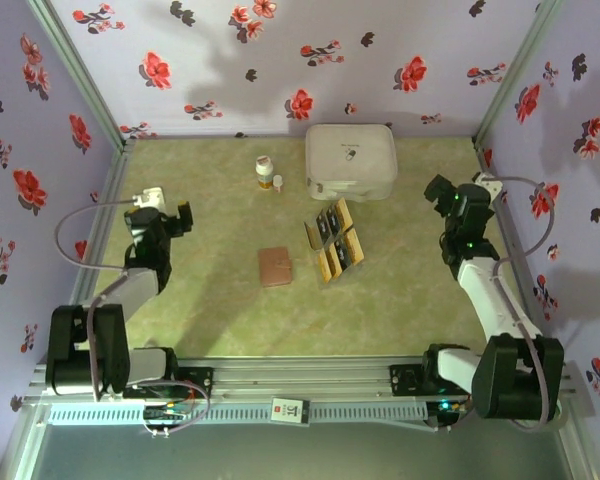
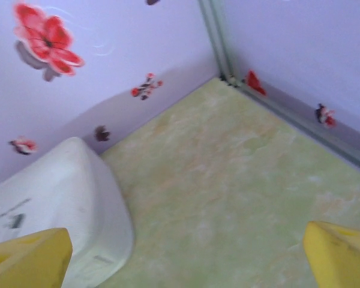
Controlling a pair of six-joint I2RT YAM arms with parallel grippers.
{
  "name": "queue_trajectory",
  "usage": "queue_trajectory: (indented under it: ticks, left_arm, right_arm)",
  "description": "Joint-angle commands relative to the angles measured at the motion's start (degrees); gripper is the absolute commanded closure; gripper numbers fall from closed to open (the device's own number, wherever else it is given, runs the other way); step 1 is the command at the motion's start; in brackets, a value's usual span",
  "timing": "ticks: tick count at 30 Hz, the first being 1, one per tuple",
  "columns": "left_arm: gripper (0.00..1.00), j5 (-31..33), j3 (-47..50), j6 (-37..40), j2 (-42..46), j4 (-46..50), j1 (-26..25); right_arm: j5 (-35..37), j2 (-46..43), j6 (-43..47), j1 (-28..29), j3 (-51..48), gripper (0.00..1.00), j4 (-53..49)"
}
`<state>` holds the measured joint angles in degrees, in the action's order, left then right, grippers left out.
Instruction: Put the credit cards into the card holder
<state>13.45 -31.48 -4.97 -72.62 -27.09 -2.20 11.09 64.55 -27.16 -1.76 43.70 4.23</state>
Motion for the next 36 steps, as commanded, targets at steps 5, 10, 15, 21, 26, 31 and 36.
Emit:
queue_trajectory:
  ticks: [5, 10, 15, 21, 26, 31, 36]
  left_arm:
    - [0.00, 3.16, -13.05, -17.75, 6.15, 30.03, -3.62]
    - [0.00, 1.36, -16.97, -23.86, 7.97, 41.10, -8.43]
    - [0.00, -2.88, -17.26, -27.10, 7.16, 46.74, -10.50]
    - [0.00, -5.80, -14.92, -28.73, 6.61, 48.66, -11.99]
    - [0.00, -6.33, -14.29, -27.42, 6.13, 48.71, -12.37]
    - [0.00, -5.98, -15.80, -26.13, 5.82, 50.64, -12.44]
    - [0.00, -5.98, -15.40, -27.69, 6.31, 49.66, -12.48]
  right_arm:
    - [-14.61, -3.97, -3.91, 9.80, 6.23, 0.03, -17.18]
    - [-10.93, -0.40, -6.57, 26.17, 7.69, 0.11, -20.66]
    - [-5.69, 7.87, -10.25, 42.03, 10.20, 0.15, -20.47]
    - [-0.56, 19.87, -13.35, 54.32, 14.14, 0.19, -18.23]
    - [1.62, 27.55, -13.89, 57.40, 18.33, 0.20, -16.89]
    - [4.17, 34.95, -13.60, 57.42, 24.51, 0.19, -18.07]
    - [6.93, 41.85, -14.53, 56.74, 30.46, 0.19, -21.01]
